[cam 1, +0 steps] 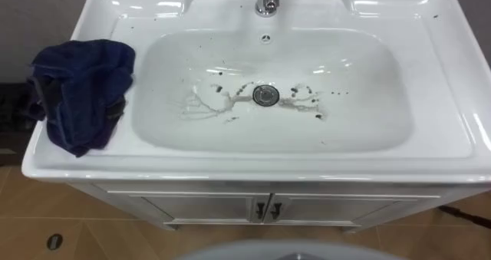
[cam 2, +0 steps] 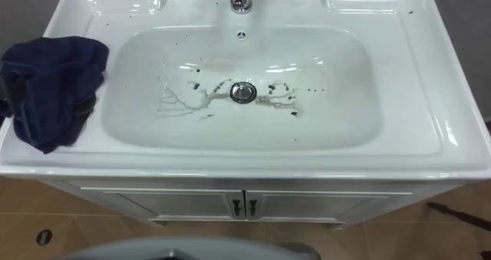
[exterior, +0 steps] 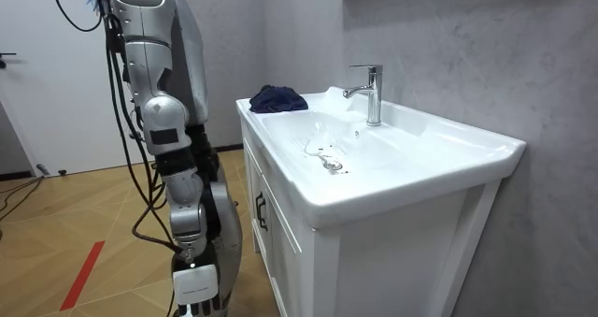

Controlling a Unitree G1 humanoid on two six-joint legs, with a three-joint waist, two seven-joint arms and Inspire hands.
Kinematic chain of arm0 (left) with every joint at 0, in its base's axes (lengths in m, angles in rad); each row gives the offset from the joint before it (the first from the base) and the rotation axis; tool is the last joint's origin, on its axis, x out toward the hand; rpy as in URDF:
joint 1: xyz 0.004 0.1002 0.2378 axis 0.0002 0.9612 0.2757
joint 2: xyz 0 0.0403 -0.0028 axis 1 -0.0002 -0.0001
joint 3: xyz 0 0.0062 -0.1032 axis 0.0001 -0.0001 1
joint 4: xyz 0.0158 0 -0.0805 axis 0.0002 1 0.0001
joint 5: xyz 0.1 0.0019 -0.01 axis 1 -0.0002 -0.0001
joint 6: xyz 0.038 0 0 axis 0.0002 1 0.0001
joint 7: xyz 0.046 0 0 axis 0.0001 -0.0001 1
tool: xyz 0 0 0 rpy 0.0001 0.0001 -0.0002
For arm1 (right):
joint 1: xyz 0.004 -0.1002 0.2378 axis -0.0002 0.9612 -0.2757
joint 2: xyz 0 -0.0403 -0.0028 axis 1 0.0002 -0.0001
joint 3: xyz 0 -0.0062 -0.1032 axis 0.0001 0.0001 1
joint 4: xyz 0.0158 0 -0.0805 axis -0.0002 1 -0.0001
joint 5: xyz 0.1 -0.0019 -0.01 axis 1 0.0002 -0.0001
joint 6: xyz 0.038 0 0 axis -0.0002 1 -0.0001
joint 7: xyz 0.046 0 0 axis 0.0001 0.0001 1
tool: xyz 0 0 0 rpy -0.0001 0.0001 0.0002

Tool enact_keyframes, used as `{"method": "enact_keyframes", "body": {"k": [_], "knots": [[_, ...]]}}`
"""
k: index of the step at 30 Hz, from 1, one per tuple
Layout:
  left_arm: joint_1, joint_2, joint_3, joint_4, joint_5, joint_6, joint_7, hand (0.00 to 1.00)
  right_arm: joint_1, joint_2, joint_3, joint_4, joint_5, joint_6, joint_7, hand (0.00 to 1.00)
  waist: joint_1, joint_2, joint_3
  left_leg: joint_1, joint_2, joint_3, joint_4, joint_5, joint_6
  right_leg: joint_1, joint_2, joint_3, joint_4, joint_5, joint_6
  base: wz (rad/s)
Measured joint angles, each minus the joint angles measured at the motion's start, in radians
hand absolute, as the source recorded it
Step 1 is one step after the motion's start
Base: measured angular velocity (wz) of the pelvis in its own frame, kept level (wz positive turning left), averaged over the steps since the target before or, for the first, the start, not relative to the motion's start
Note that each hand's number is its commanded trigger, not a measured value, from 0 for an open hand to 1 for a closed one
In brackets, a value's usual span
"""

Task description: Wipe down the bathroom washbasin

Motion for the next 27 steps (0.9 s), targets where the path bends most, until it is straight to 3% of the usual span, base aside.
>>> {"method": "enact_keyframes", "body": {"k": [20,27], "knots": [[0.006,0.0,0.001,0.0,-0.041,-0.001,0.006,0.0,-0.001,0.0,0.0,-0.007,-0.005,-0.001,0.0,0.0,-0.001,-0.001,0.0009,-0.014,-0.001,0.001,0.003,0.0,0.0,-0.005,-0.009,-0.012,0.0,0.0,0.001,0.0],[0.022,0.002,0.096,-0.003,-0.159,-0.002,0.045,0.0,-0.002,-0.004,0.001,-0.007,-0.007,0.0,-0.001,0.0,0.021,0.003,0.0042,-0.008,-0.004,-0.016,0.002,0.0,0.0,0.009,-0.01,-0.032,-0.006,-0.001,0.002,0.08]]}}
